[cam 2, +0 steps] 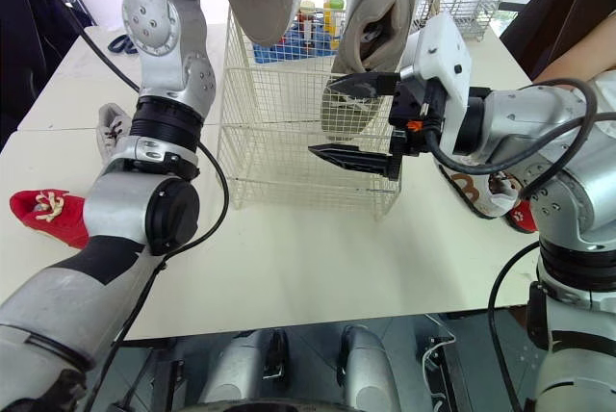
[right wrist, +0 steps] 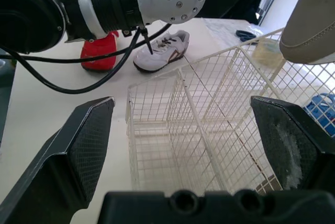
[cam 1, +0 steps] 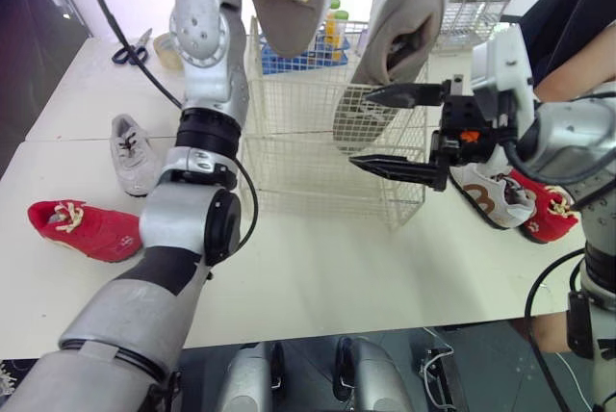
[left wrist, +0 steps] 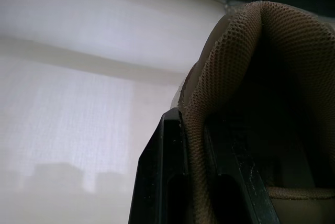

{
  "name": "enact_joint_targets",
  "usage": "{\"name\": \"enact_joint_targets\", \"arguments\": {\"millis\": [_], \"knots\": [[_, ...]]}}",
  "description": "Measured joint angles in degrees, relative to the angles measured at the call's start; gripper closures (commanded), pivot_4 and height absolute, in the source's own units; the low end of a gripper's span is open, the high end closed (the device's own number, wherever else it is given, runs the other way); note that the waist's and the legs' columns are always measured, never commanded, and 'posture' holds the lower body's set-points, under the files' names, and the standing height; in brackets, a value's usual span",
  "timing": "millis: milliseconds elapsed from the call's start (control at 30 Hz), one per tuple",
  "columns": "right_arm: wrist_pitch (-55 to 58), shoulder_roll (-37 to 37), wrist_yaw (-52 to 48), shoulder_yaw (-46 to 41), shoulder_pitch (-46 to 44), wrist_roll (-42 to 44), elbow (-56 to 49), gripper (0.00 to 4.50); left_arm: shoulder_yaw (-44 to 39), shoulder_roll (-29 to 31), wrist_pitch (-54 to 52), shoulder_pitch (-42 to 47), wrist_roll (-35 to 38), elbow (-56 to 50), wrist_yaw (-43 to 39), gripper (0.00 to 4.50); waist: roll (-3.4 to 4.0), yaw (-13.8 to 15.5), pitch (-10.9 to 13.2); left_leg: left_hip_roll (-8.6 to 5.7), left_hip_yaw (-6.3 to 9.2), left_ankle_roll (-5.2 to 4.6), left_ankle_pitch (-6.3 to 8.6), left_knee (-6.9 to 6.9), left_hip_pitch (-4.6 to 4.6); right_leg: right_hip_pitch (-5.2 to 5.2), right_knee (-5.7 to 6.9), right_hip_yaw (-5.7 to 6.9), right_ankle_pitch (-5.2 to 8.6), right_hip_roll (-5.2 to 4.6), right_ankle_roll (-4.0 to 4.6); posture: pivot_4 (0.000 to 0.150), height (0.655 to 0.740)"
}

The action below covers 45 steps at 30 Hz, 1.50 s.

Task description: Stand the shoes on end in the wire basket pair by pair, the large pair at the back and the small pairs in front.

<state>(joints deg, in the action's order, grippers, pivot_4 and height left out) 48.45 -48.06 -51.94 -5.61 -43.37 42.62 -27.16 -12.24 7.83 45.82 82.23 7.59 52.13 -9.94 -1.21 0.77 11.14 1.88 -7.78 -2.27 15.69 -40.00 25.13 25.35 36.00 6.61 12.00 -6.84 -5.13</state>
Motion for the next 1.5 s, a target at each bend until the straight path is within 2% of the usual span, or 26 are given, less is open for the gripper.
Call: {"name": "enact_joint_targets", "arguments": {"millis": [300, 733, 867, 1067, 1267, 1500], "knots": [[1.2, -1.9, 1.9, -0.6, 0.1, 1.7, -1.5, 0.00, 0.5, -1.9, 7.2, -4.8, -2.2, 5.3, 1.8, 4.47, 0.00, 0.0, 0.0, 0.02, 0.01, -0.05, 0.03, -0.04, 0.02, 0.00, 0.00, 0.00, -0.02, -0.01, -0.04, 0.150, 0.7400], [1.3, -2.7, 2.0, -1.4, 0.1, 2.9, -1.7, 0.00, 4.1, -2.8, 8.6, -11.5, -9.7, 5.3, 9.1, 4.47, 0.09, 0.0, -0.1, 0.02, 0.03, -0.13, 0.07, -0.07, -0.10, -0.14, 0.02, 0.00, -0.04, -0.06, -0.04, 0.150, 0.7400], [1.2, -2.7, 1.9, -1.4, 0.1, 2.8, -1.6, 0.00, 5.3, -3.6, 7.0, -15.0, -11.0, 3.0, 10.4, 4.47, 0.53, 0.0, -0.5, 0.03, 0.04, -0.62, 0.38, -0.04, -0.78, -0.79, -0.04, 0.01, -0.03, -0.09, -0.03, 0.150, 0.7400], [1.1, -2.7, 1.4, -1.4, 0.1, 2.7, -1.6, 0.00, 7.3, -3.9, 4.8, -19.7, -13.4, 0.4, 13.1, 4.47, 1.42, -0.1, -1.6, 0.01, 0.03, -0.68, 0.44, -0.03, -0.92, -0.88, -0.04, 0.00, -0.03, -0.16, -0.03, 0.150, 0.7400], [1.0, -2.7, 0.9, -1.4, 0.1, 2.6, -1.3, 0.00, 6.9, -3.8, -0.4, -21.8, -13.1, -1.6, 14.5, 4.47, 1.67, -0.2, -2.1, 0.01, -0.01, -0.72, 0.46, 0.01, -0.94, -0.88, -0.09, 0.00, -0.02, -0.16, -0.03, 0.150, 0.7400], [-0.2, -2.6, 0.8, -0.4, -0.2, 2.0, -0.4, 0.00, 7.0, -4.0, -5.6, -26.1, -11.1, -8.2, 12.5, 4.47, 1.90, -0.4, -2.5, 0.02, -0.02, -0.75, 0.49, 0.07, -0.95, -0.88, -0.19, 0.00, -0.01, -0.16, -0.03, 0.150, 0.7400]]}}
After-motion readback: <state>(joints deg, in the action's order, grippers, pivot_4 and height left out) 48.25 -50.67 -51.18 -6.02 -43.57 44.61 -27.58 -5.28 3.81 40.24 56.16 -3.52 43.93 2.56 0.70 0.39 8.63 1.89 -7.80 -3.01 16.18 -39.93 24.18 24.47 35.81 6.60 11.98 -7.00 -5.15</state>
